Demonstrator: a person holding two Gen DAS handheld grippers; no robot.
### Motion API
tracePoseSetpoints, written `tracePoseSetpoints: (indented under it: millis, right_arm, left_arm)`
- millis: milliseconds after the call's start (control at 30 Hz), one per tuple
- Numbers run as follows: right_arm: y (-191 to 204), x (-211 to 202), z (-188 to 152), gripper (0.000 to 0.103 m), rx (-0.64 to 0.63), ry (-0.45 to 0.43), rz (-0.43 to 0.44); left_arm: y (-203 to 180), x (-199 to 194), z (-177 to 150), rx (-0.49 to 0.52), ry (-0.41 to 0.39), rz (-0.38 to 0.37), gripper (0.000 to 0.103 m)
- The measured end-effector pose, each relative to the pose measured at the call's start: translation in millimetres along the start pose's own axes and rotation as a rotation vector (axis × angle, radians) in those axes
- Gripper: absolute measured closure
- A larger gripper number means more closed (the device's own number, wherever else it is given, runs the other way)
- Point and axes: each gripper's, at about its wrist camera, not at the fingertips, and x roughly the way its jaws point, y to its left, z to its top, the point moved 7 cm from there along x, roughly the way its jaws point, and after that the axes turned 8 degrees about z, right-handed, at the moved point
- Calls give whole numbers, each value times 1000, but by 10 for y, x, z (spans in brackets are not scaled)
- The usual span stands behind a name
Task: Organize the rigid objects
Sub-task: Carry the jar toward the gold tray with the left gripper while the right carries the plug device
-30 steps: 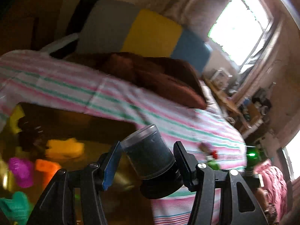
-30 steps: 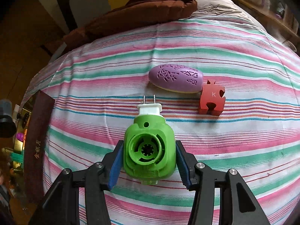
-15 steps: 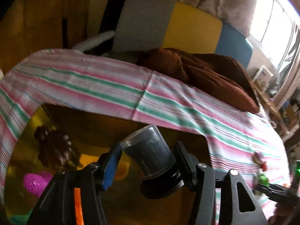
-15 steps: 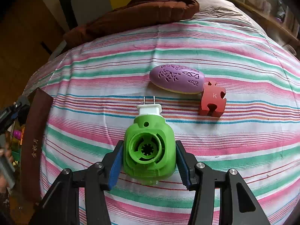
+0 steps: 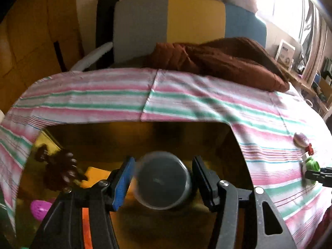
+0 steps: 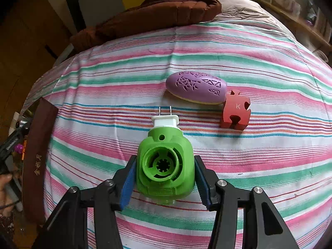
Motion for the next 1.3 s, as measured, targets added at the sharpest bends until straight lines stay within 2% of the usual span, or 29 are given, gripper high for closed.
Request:
tracePoseSetpoints:
  millis: [33,100,300,500,767,867,900,967,1000,1100,1167,1300]
  right_arm:
    - [0,-1,0,50,0,0,0]
    - [0,2,2,50,-1,0,-1]
    - [7,4,6,50,-5,-1,-3]
    - [9,3,-1,50,-10,2,-6]
    - [13,5,-10,50,-31,5,-21]
    - [24,0,-26,50,-48,3,-36]
    - [28,-5,-29,50,-52,1,-38]
    - [36,-14,-37,50,-64,-3,-44]
    - [38,-23,-38,50,-64,-6,-43]
    - [53,-55,-52,50,-39,-16,11]
    - [92,-89,-62,50,-12,-21,68]
    - [262,-199,-149,50,42,-19,179]
  left_arm:
    - [24,-93,24,-7,-33,-3,44]
    - [55,-212,60,-11,-32,-16,44]
    - [290,-584,207,-132,-68,-86,44]
    - [595,-1240,261,-148,-213,-89,44]
    - [1524,-2171,25,-241,-328,2,44]
    - [1926,-2439,-74,-276,-359,103,38]
    - [2058,-2491,-130,-291,-359,147,38]
    - [2207,-2491,-241,-315,-344,189,38]
    - [2254,-2457,-319,-332,-328,183,38]
    - [2167,-2221,-566,-405,-261,24,38]
    - [1959,-1993,-732,-428,-198,-78,38]
    - [1480,-1751,-837,-361,-163,-149,38]
